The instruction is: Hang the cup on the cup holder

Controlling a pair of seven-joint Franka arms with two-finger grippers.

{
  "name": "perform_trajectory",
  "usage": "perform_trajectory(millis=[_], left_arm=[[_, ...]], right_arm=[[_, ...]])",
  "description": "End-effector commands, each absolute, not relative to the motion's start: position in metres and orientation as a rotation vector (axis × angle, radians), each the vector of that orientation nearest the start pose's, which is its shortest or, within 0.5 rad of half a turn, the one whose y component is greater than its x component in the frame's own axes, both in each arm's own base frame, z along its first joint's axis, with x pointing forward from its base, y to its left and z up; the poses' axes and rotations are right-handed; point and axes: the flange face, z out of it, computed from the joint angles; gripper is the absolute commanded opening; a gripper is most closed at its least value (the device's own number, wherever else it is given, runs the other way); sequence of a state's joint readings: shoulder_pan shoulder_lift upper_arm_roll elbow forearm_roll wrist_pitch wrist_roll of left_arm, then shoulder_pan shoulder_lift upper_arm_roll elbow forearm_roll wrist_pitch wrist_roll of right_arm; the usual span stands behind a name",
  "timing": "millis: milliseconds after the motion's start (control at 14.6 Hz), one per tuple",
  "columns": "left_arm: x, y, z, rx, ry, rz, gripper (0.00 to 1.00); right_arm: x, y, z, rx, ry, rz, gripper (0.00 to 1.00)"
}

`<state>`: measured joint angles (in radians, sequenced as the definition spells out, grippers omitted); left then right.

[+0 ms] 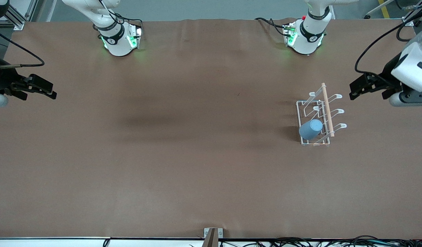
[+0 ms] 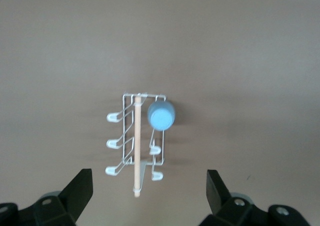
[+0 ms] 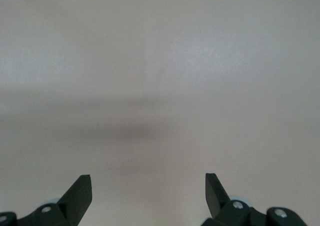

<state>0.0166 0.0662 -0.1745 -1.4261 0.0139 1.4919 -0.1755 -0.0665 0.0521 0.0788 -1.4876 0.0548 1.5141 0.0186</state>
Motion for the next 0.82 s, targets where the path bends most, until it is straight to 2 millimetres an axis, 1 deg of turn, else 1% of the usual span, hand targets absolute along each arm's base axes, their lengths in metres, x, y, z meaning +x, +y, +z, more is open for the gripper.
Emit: perform_trajectory(millis=[0, 137, 206, 344, 481, 550, 756], left_arm=[[0.517, -0.07, 0.641, -3.129, -0.051, -0.017, 1.0], [0.5, -0.067, 0.635, -3.119, 0.001, -0.065, 1.0], [0.496, -0.067, 0.634, -3.117, 0.008, -0.067, 1.0], [0.495, -0.065, 0.635, -3.116, -0.006, -0.046, 1.0], [0.499, -0.062, 0.645, -3.122, 0.0, -0.055, 1.0], [0.506, -0.064, 0.643, -3.126, 0.007, -0.043, 1.0], [0.518, -0.071, 0.645, -3.143, 0.031, -0.007, 1.0]], right_arm=[[0.563, 0.01, 0.632, -3.096, 0.021, 0.044, 1.0], [0.563, 0.01, 0.632, -3.096, 0.021, 0.042, 1.0], [0.563, 0.009, 0.631, -3.096, 0.025, 0.044, 1.0], [0.563, 0.009, 0.631, -3.096, 0.026, 0.041, 1.0], [0.563, 0.009, 0.631, -3.096, 0.023, 0.044, 1.0], [0.563, 0.009, 0.631, -3.096, 0.025, 0.044, 1.0], [0.563, 0.01, 0.631, -3.095, 0.025, 0.042, 1.0]])
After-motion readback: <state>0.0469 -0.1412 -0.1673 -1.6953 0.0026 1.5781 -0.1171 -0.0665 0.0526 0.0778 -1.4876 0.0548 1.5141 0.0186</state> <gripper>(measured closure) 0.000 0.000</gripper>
